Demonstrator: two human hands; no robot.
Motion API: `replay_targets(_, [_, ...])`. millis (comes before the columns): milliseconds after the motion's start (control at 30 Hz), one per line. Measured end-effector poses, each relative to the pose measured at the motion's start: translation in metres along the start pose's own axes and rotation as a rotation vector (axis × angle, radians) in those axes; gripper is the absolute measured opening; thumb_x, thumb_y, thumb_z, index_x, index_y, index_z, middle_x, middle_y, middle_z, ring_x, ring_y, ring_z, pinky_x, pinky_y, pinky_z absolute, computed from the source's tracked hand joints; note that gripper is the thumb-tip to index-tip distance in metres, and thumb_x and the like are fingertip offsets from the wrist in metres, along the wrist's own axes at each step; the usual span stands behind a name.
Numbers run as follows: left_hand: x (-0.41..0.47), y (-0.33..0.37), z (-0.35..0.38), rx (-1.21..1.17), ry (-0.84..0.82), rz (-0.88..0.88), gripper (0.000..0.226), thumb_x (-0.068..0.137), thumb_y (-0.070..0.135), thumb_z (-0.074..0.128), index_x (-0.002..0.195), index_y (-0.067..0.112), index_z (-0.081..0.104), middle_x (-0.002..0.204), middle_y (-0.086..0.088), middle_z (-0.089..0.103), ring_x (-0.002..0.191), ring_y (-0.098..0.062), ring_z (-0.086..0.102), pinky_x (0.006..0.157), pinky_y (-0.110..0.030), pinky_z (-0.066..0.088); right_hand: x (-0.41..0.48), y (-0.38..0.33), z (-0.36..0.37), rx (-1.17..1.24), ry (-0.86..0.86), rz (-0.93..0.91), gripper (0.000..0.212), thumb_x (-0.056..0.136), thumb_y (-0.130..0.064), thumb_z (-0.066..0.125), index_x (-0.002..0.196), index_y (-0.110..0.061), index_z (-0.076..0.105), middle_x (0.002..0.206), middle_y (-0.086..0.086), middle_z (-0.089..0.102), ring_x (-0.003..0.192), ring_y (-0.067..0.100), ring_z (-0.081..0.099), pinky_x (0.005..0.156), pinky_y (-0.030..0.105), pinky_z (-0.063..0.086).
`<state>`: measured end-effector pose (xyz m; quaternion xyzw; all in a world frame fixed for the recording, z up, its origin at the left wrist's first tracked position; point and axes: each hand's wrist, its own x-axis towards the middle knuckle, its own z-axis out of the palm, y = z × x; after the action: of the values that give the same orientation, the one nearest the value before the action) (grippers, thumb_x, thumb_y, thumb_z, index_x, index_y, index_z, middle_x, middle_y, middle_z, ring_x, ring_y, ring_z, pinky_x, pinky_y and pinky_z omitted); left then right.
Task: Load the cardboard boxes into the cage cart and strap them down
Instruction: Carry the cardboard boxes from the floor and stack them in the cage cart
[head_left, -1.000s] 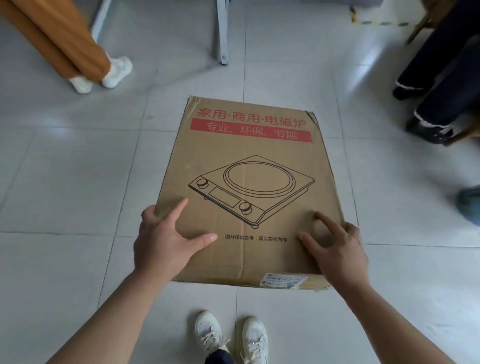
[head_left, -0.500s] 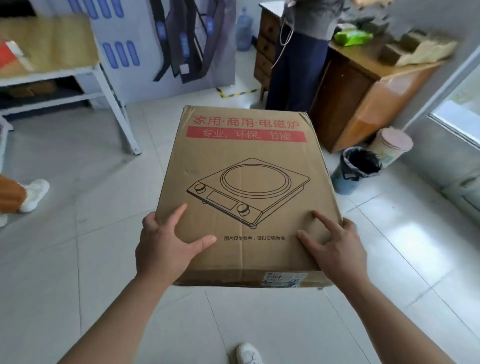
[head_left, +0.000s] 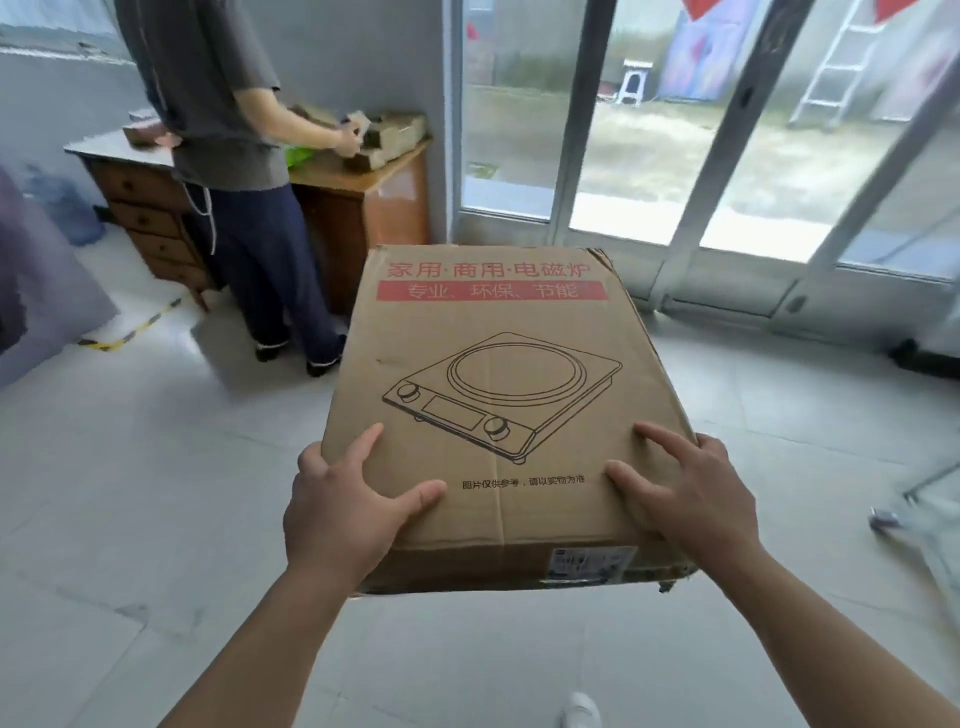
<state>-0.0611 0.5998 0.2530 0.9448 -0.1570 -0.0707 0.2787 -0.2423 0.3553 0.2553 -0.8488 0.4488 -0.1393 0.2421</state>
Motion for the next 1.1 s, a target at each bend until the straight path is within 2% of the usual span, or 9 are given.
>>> replay_targets(233, [-0.036,0.113,0.058,0.050,-0.196,0.329,0.102,0.050,0.091,0.051,0.140,0.045,0.036,0.131,-0.008,0.041,0.113,-0.026,0.051,0.086,-0.041,0.051,-0.060,0.108,-0.093,-0.006,0.183,0.296,0.061,0.066,-0.070,0.059,0.123,-0.050,0.052,0.120,0.000,0.048,0.106,0.019,0.056,0.086,0.034,0.045])
replay_targets(500, [-0.141,0.250,0.144,0.093,-0.362,0.652,0.100,0.050,0.090,0.052,0.138,0.044,0.039,0.132,-0.008,0.041,0.117,-0.027,0.051,0.087,-0.040,0.048,-0.157,0.249,-0.192,-0.011,0.359,0.579,0.065,0.065,-0.074,0.056,0.125,-0.048,0.052,0.120,0.001,0.049,0.106,0.022,0.056,0.084,0.034,0.047])
replay_targets(667, [-0.229,0.332,0.203,0.096,-0.459,0.789,0.103,0.046,0.093,0.049,0.137,0.045,0.039,0.127,-0.006,0.043,0.113,-0.027,0.053,0.083,-0.038,0.049,-0.217,0.339,-0.254,-0.036,0.445,0.721,0.062,0.069,-0.073,0.056,0.125,-0.047,0.052,0.122,0.002,0.050,0.109,0.023,0.054,0.083,0.035,0.048])
replay_targets(800, [-0.297,0.391,0.250,0.040,-0.560,0.855,0.103,0.042,0.092,0.052,0.134,0.047,0.041,0.125,-0.003,0.043,0.113,-0.025,0.054,0.086,-0.038,0.046,-0.257,0.405,-0.297,-0.064,0.516,0.815,0.060,0.070,-0.073,0.055,0.124,-0.048,0.051,0.122,0.003,0.050,0.109,0.024,0.052,0.085,0.038,0.049])
replay_targets(1100, [-0.408,0.532,0.338,0.077,-0.678,1.119,0.102,0.042,0.093,0.052,0.133,0.048,0.043,0.126,-0.004,0.045,0.111,-0.025,0.055,0.084,-0.037,0.048,-0.311,0.519,-0.373,-0.081,0.661,1.067,0.061,0.067,-0.078,0.053,0.122,-0.050,0.052,0.123,0.002,0.049,0.105,0.023,0.057,0.080,0.034,0.048])
